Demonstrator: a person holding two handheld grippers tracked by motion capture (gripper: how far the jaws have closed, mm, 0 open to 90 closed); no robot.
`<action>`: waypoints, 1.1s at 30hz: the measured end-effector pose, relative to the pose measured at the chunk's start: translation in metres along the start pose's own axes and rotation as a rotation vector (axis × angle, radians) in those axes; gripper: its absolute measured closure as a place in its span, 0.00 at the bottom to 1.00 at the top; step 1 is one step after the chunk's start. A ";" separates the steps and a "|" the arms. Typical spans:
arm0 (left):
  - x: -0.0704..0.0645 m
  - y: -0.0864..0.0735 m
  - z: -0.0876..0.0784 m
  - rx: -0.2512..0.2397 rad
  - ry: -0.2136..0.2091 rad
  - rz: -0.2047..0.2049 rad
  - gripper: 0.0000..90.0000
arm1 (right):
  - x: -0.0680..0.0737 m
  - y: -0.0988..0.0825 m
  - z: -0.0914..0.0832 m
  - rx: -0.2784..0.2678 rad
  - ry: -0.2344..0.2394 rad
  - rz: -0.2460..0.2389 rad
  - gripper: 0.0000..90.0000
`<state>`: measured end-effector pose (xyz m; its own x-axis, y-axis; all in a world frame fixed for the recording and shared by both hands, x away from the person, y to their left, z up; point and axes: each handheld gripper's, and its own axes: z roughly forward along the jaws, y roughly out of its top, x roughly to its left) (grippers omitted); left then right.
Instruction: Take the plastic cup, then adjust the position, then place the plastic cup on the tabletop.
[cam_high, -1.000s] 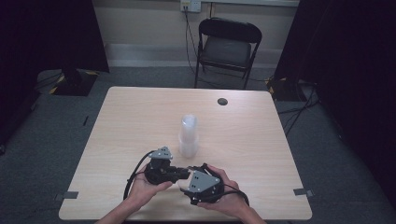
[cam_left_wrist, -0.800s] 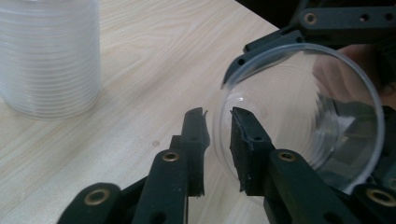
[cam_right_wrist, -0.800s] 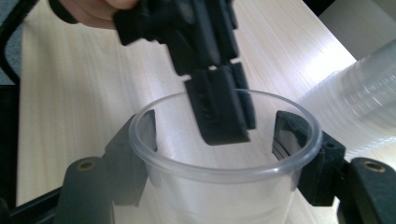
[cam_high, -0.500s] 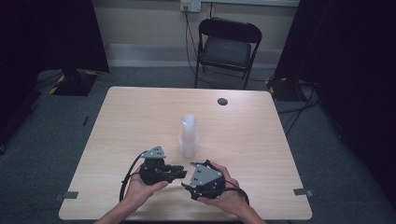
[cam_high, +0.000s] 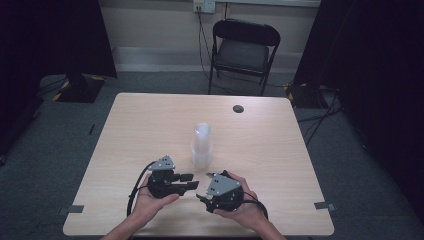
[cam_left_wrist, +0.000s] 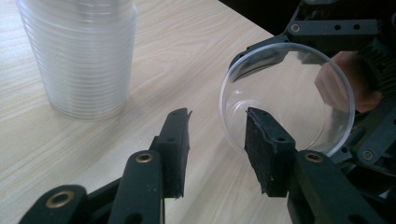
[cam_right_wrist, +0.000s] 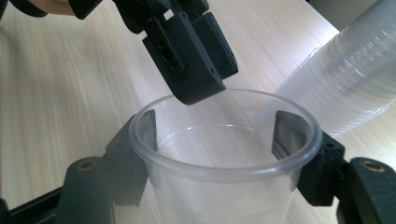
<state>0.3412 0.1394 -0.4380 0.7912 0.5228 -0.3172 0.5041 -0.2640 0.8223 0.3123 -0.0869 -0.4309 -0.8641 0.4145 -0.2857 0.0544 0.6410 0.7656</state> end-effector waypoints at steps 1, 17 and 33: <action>0.000 0.000 0.000 -0.001 0.003 0.003 0.66 | 0.000 0.000 0.000 -0.002 -0.001 0.004 0.34; 0.007 0.002 -0.005 -0.035 0.109 0.001 0.41 | -0.021 -0.014 -0.002 0.016 -0.030 0.123 0.34; 0.008 0.000 -0.002 -0.009 0.134 0.039 0.38 | -0.048 -0.018 -0.017 -0.075 -0.065 0.289 0.34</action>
<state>0.3466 0.1450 -0.4397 0.7566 0.6159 -0.2195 0.4704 -0.2795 0.8370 0.3442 -0.1292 -0.4219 -0.7841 0.6150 -0.0841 0.2545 0.4420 0.8602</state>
